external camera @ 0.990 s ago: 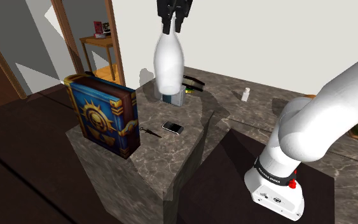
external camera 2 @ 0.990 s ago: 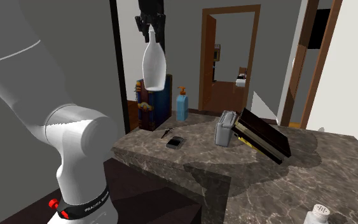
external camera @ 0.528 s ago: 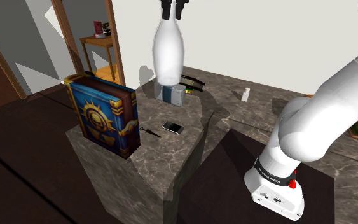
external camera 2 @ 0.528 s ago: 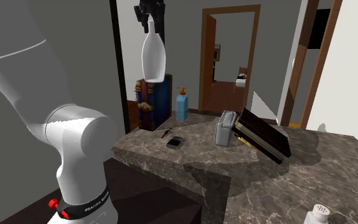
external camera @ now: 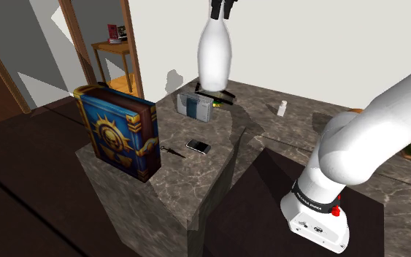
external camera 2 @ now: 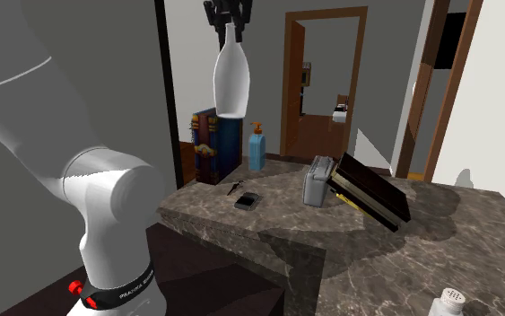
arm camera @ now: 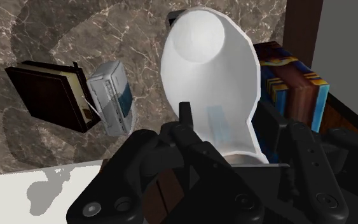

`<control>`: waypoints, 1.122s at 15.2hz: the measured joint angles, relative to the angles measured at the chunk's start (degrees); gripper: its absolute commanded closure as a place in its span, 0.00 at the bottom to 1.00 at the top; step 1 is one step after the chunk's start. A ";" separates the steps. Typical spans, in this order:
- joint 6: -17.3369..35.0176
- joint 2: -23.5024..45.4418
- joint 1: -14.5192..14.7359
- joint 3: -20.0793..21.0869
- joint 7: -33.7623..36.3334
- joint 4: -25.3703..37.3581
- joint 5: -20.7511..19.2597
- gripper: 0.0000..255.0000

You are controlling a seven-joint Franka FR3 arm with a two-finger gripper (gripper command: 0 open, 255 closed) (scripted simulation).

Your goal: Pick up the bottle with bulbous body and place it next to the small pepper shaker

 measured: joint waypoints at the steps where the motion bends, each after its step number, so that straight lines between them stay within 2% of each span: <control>1: -0.13 -1.14 -0.34 -0.99 -1.32 -1.05 -0.26 1.00; 10: -1.71 -5.52 -3.34 -10.39 -13.51 -3.88 -3.41 1.00; 17: -3.19 -4.68 -5.23 -18.82 -23.89 -1.19 -6.06 1.00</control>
